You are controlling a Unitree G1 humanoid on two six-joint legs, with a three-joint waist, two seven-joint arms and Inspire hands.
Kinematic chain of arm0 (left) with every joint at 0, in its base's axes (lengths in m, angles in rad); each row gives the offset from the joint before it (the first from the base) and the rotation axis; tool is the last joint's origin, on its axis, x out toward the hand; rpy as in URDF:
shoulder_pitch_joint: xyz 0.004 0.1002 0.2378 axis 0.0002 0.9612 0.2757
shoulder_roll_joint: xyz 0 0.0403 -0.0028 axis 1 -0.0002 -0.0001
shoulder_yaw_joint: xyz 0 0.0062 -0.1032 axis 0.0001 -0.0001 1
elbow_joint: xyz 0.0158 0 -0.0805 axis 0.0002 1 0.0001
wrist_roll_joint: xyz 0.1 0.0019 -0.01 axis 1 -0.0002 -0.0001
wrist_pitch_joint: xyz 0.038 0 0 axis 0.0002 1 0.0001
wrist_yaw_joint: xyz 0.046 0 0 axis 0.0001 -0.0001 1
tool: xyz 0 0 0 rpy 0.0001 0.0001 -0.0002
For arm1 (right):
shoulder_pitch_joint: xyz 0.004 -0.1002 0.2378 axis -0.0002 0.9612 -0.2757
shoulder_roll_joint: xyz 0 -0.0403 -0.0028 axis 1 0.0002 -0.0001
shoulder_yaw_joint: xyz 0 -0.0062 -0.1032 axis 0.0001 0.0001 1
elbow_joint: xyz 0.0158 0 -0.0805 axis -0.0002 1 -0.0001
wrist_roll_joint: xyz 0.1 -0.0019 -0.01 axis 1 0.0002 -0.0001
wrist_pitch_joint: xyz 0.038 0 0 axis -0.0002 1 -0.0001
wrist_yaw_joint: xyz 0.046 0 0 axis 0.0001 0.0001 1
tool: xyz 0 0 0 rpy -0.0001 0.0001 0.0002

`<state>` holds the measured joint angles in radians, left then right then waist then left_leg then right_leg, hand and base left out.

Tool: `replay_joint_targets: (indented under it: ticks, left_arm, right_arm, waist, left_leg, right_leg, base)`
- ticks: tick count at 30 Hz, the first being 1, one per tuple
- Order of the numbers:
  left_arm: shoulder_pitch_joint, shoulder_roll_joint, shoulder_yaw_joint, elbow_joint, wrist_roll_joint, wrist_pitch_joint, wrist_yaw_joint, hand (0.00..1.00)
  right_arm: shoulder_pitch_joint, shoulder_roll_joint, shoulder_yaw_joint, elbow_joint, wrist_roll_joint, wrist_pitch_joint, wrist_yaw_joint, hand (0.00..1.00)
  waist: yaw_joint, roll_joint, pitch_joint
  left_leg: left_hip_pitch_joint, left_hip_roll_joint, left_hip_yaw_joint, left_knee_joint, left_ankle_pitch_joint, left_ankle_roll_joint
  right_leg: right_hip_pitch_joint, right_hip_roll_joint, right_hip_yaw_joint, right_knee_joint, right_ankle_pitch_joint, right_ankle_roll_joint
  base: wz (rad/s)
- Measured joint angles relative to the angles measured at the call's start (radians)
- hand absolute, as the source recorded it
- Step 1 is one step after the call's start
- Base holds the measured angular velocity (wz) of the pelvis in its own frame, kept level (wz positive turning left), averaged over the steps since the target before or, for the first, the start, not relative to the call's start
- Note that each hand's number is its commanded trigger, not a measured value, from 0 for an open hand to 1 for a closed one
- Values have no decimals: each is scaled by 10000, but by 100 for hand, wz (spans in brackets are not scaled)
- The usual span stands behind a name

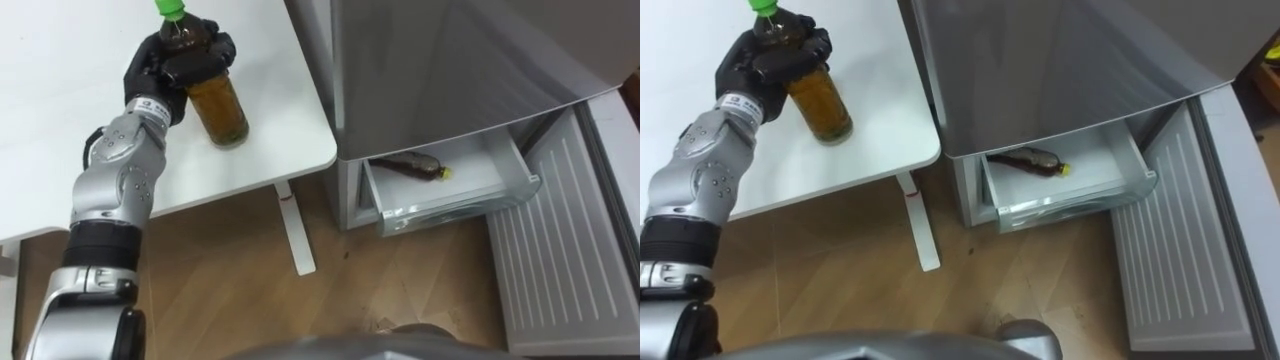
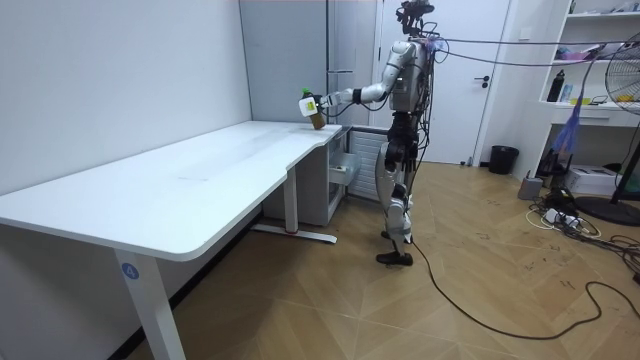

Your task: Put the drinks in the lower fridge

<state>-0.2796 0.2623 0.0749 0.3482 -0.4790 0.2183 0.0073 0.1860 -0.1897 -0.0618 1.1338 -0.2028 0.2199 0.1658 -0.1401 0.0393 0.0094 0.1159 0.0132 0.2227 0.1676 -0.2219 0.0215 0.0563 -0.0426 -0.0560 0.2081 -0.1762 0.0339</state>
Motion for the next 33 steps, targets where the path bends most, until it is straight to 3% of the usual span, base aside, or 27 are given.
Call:
replay_joint_targets:
  ticks: [5,20,27,33]
  left_arm:
    - [0,0,5,-20,-2,0,-5,100]
    - [7,-1,1,-114,13,29,87,100]
    - [222,-95,-21,-1599,41,52,649,100]
    - [1383,-207,-34,-3745,30,54,498,100]
  right_arm:
    - [-15,12,-14,-3,-368,8,135,0]
    - [-253,30,-18,50,-797,2,257,0]
    - [-321,54,11,183,-767,-14,46,0]
    - [-473,168,7,417,-633,15,-16,0]
  waist:
    - [7,-113,-32]
    - [54,-148,-59]
    - [150,-279,-86]
    - [142,-311,-88]
  left_leg:
    - [-22,-4,-26,1,0,0]
    - [-20,2,-79,28,0,0]
    - [-29,-3,-159,39,0,0]
    - [-3,-1,-430,49,3,-4]
  right_leg:
    - [-13,0,14,-32,-6,6]
    - [0,-3,-18,-24,-5,5]
    - [42,-4,-53,-41,-5,5]
    - [182,-16,-326,-72,-6,5]
  base:
    - [0]
    - [0]
    - [2]
    - [11]
